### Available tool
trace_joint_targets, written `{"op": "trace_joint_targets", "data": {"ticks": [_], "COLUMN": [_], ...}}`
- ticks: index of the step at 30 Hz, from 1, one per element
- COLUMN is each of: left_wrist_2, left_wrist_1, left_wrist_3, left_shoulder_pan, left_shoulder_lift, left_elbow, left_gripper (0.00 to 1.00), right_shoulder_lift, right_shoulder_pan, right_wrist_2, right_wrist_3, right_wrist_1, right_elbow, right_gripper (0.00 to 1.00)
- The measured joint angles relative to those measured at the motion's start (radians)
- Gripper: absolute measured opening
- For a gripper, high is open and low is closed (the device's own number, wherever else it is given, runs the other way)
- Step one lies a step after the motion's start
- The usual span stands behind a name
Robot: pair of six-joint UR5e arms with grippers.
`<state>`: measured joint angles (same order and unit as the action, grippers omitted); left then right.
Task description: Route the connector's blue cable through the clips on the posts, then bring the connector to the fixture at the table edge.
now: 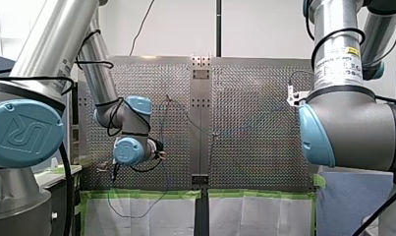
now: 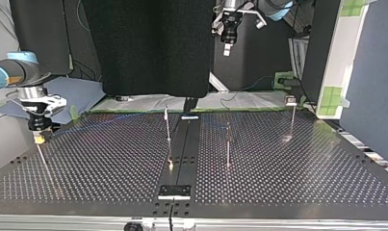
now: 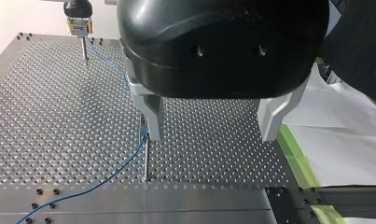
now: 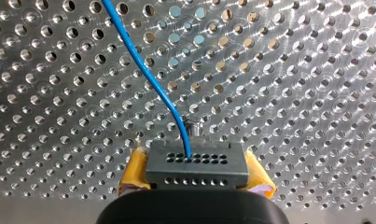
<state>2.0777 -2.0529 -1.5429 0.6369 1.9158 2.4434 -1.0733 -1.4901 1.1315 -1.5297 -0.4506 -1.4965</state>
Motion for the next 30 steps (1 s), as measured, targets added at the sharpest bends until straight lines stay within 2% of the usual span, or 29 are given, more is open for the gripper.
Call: {"op": "trace_joint_targets", "data": {"ticks": [18, 30], "left_wrist_2": [-0.015, -0.015], "left_wrist_1": [0.003, 0.005], "left_wrist_3": [0.001, 0.003], "left_shoulder_pan": [-0.013, -0.018], "left_shoulder_lift": [0.0, 0.0], "left_elbow": [0.0, 0.0], "left_gripper": [1.0, 1.0], "right_shoulder_lift": [0.002, 0.002], "right_shoulder_pan": [-0.001, -0.005], "right_wrist_2": [0.008, 0.008], "right_wrist_3": [-0.007, -0.016], "right_wrist_1": [-0.007, -0.031], "right_elbow": [0.0, 0.0], "right_gripper": [0.99, 0.99]}}
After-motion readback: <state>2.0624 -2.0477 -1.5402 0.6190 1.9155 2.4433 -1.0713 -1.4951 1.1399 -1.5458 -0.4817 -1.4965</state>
